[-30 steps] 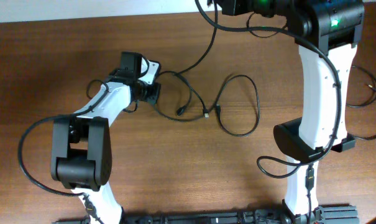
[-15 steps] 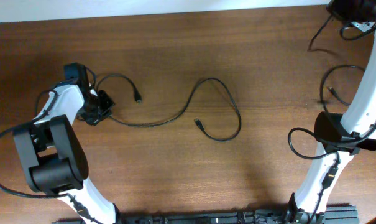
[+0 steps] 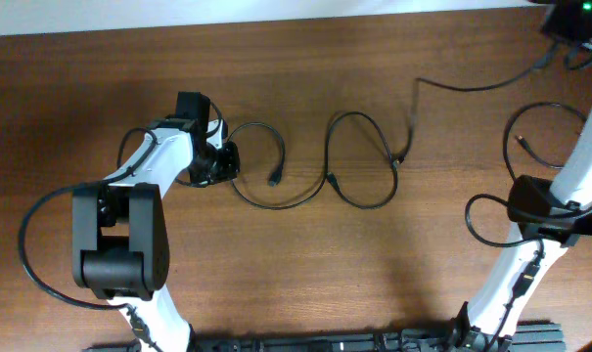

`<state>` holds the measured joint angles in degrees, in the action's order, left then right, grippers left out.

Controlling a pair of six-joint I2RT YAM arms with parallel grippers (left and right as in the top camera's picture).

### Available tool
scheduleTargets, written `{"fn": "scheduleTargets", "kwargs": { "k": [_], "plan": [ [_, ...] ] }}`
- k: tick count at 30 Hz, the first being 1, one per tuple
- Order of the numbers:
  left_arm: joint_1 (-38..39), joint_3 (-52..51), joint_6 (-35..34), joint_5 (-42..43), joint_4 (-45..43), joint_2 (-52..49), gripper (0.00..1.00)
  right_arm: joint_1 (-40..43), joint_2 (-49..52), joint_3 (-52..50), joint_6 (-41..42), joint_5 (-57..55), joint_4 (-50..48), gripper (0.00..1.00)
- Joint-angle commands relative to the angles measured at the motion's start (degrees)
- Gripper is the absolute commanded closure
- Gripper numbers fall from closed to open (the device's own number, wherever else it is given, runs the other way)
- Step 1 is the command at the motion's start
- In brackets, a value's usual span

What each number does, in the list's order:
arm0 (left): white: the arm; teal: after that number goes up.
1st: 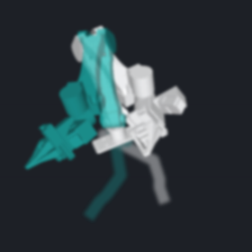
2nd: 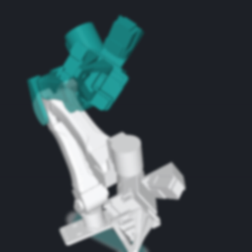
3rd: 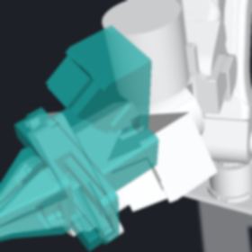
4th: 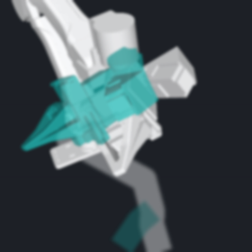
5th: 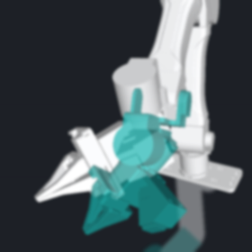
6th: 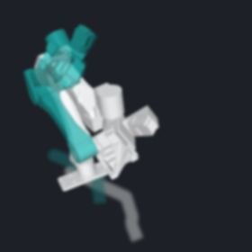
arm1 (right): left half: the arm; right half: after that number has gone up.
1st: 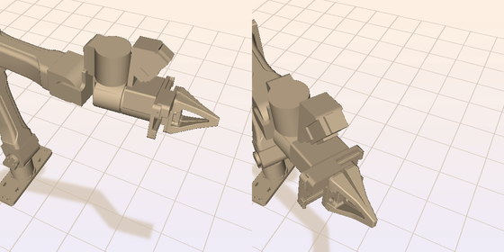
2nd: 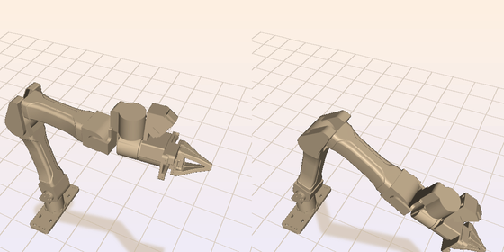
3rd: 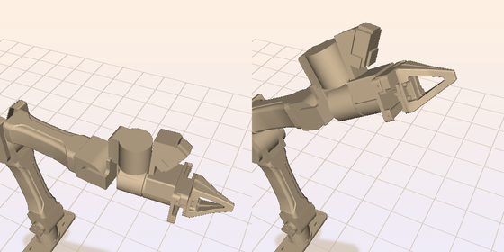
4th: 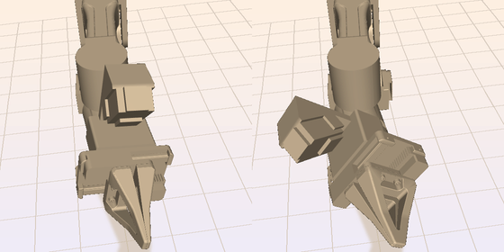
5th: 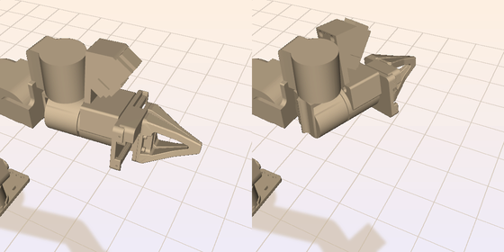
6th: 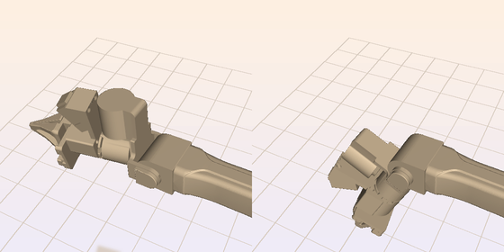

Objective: Untangle cables
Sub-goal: 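Drag the grasped cable to the right side and drop it, then return the right gripper to center and grasp the remaining cable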

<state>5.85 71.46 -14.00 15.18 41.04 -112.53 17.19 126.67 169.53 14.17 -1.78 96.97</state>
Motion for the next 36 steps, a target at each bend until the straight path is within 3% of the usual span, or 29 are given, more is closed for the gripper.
{"fn": "scheduleTargets", "kwargs": {
  "k": [1, 7, 16, 20, 21, 23, 29, 33, 34, 36],
  "plan": [
    [0.2, -0.5, 1.1, -1.3, 0.2, -0.4, 1.0, 5.4, -1.5, -0.3, 1.8, -3.5, 0.3, 0.96],
    [0.2, -0.5, 1.1, -1.3, 0.1, -0.4, 1.0, 14.1, -1.5, -2.9, 3.9, -3.5, 0.3, 0.96],
    [0.2, -0.5, 1.1, -1.3, 0.2, -0.4, 1.0, 14.8, -0.2, -34.9, 3.9, -3.7, -5.8, 0.96],
    [0.2, -0.5, 1.1, -1.3, 0.2, -0.4, 1.0, 14.8, -0.2, -42.1, 3.9, -3.7, -9.6, 0.96],
    [0.2, -0.5, 1.1, -1.3, 0.2, -0.4, 1.0, 14.8, -0.2, -42.2, 3.9, -3.7, -10.0, 0.94],
    [0.2, -0.5, 1.1, -1.3, 0.2, -0.4, 0.99, 14.8, -0.2, -42.2, 3.9, -3.7, -10.0, 0.43],
    [0.2, -0.5, 1.1, -1.3, 0.2, -0.4, 0.98, 14.7, -0.2, -42.2, 3.3, -2.5, -9.2, 0.41],
    [0.2, -0.5, 1.1, -1.3, 0.2, -0.4, 0.98, 14.6, -0.2, -42.2, -15.5, 20.3, -9.0, 0.39],
    [0.2, -0.5, 1.1, -1.3, 0.2, -0.4, 0.98, 14.6, -0.2, -42.2, -17.9, 25.4, -8.4, 0.39],
    [0.2, -0.5, 1.1, -1.3, 0.2, -0.4, 0.98, 14.0, -0.2, -42.2, -18.2, 24.8, -7.5, 0.43]
  ]
}}
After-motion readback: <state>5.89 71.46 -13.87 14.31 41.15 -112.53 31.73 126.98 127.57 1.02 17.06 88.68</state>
